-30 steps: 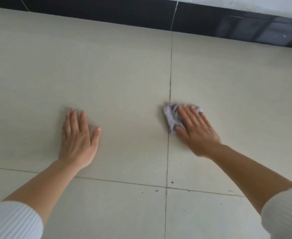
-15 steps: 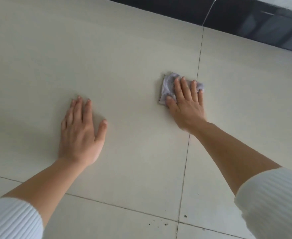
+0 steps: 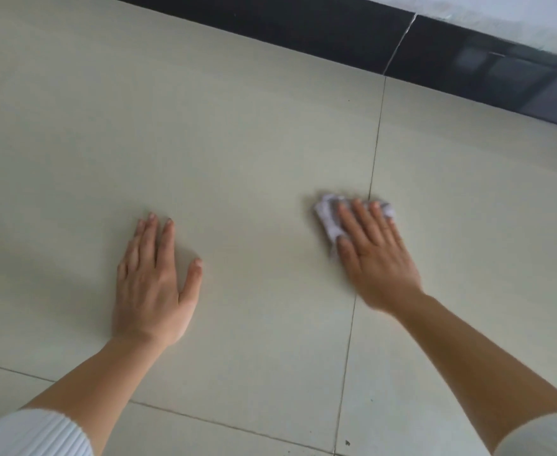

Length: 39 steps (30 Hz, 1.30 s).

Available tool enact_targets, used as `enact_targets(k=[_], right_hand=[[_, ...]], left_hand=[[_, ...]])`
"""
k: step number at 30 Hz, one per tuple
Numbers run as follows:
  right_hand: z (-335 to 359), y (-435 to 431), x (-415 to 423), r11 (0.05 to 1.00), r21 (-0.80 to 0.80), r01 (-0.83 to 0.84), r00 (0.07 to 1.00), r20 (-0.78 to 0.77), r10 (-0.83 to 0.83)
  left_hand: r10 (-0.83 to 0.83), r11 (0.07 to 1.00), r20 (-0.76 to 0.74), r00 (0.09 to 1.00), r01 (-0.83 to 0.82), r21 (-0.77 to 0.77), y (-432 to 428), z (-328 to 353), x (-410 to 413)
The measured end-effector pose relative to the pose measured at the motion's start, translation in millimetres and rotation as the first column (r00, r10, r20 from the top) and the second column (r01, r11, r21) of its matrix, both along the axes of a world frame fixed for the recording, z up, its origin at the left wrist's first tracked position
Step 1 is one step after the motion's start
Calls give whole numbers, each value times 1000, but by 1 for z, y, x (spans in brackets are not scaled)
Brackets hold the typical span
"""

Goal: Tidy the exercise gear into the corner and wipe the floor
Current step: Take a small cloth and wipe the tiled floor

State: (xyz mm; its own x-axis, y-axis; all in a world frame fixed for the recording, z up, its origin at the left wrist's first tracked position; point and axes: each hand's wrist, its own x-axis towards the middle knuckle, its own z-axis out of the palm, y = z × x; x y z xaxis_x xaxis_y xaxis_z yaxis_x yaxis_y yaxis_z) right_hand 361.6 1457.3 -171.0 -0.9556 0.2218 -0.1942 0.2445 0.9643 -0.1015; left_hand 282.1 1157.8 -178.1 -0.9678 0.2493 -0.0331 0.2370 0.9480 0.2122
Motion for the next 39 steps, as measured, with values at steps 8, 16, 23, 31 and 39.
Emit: enact_targets(k=[8,16,23,31,39], right_hand=[[3,49,-98,847,-95,523,851,14,-524],[2,-63,-182,990,-133,52,999,8,-52],[5,-85,-150,794,-79,-603,797,-9,604],[5,14,-166,992,-46,114,993,21,-113],[2,-82,-210,979,-137,-150,988,9,153]], left_hand=[[-2,1000,5,1000,2,-24,2,0,0],[-9,999,-4,1000,9,-47,2,0,-1],[-10,999,-8,1000,10,-43,1,2,-4],[-17,999,-37,999,16,-46,4,3,-3],[-5,997,-25,1000,4,-73,-1,0,-2]])
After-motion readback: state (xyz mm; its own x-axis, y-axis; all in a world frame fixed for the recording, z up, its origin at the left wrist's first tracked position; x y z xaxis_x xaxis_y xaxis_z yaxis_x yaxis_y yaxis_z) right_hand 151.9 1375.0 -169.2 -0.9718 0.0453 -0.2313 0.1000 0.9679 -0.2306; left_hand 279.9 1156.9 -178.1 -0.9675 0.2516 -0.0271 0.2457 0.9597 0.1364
